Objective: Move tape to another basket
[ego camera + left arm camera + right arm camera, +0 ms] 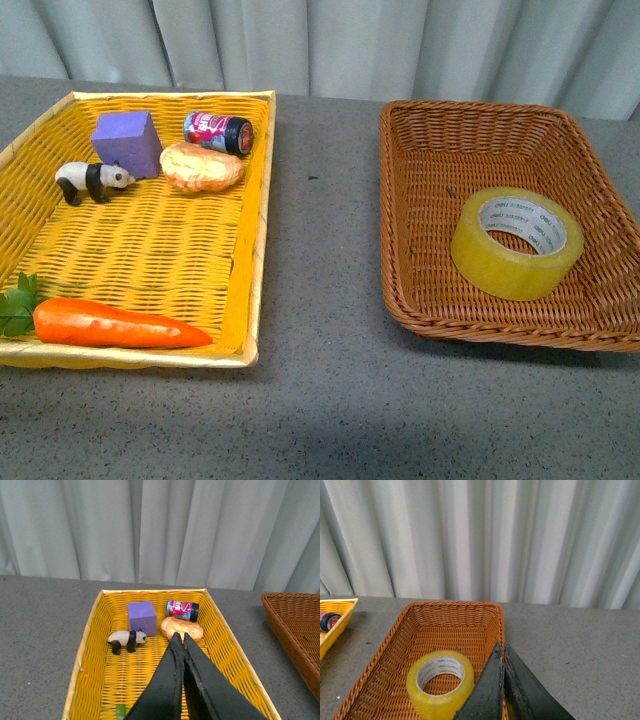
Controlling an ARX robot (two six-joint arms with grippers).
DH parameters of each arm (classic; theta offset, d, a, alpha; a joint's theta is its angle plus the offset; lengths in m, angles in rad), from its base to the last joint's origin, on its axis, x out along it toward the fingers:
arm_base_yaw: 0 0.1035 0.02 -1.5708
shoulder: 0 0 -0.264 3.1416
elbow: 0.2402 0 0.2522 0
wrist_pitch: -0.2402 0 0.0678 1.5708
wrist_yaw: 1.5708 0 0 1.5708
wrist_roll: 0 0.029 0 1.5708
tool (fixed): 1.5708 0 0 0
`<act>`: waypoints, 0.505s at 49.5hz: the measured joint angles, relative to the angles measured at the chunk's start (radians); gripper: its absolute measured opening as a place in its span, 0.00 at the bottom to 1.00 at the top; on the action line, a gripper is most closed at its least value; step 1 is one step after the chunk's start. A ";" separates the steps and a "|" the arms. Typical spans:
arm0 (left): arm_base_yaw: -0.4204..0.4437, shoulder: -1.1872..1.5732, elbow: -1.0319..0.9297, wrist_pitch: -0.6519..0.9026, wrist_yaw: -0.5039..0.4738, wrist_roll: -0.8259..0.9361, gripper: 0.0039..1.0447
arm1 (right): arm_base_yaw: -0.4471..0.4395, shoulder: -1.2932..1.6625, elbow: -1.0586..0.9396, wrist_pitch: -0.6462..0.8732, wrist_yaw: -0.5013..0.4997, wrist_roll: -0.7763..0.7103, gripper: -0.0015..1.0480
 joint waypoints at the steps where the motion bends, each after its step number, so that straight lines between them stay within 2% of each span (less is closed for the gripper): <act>1: 0.000 -0.014 0.000 -0.013 0.000 0.000 0.03 | 0.000 -0.014 -0.001 -0.012 0.000 0.000 0.01; 25: 0.000 -0.293 -0.001 -0.274 0.000 0.000 0.03 | 0.000 -0.297 -0.004 -0.275 0.000 0.000 0.01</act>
